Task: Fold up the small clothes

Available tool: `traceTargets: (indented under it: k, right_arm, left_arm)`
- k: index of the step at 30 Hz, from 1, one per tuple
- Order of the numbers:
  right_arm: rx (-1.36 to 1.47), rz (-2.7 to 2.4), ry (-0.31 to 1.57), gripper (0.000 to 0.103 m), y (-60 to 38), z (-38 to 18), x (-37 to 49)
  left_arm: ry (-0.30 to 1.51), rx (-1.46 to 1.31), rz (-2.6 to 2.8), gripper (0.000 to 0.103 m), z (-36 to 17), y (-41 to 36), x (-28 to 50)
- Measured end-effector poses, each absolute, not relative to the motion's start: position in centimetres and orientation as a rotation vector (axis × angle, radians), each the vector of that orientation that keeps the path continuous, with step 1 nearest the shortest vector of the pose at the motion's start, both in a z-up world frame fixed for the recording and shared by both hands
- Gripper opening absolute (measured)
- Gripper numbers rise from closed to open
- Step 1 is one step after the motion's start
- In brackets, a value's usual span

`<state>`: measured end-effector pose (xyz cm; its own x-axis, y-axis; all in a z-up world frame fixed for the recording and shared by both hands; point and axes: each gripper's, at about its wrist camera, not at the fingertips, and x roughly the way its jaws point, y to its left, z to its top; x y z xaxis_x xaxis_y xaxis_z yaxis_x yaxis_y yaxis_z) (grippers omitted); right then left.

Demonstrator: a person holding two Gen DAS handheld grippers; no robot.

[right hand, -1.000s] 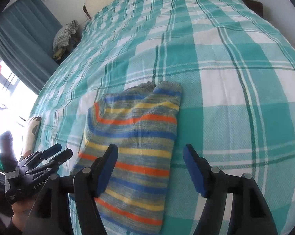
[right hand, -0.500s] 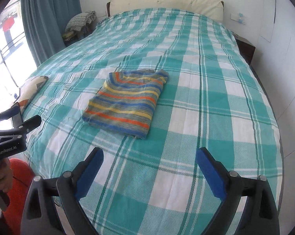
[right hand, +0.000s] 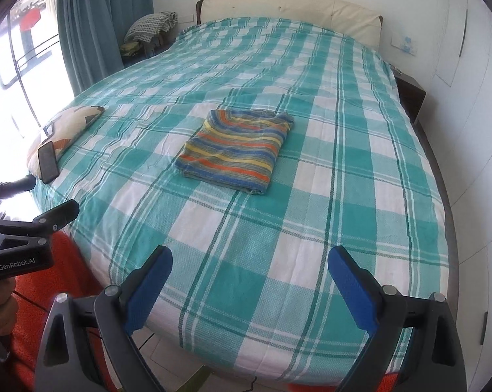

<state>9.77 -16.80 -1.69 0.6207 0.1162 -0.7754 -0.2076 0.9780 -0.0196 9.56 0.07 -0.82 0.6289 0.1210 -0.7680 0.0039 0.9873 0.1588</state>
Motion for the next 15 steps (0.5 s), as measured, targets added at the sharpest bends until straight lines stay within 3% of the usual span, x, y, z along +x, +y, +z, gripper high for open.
traceTargets:
  k: [15]
  right_arm:
    - [-0.102,0.183,0.838,0.103,-15.0,1.4,2.4]
  left_arm:
    - [0.868,0.129,0.054,0.102,1.1,1.4,3.5]
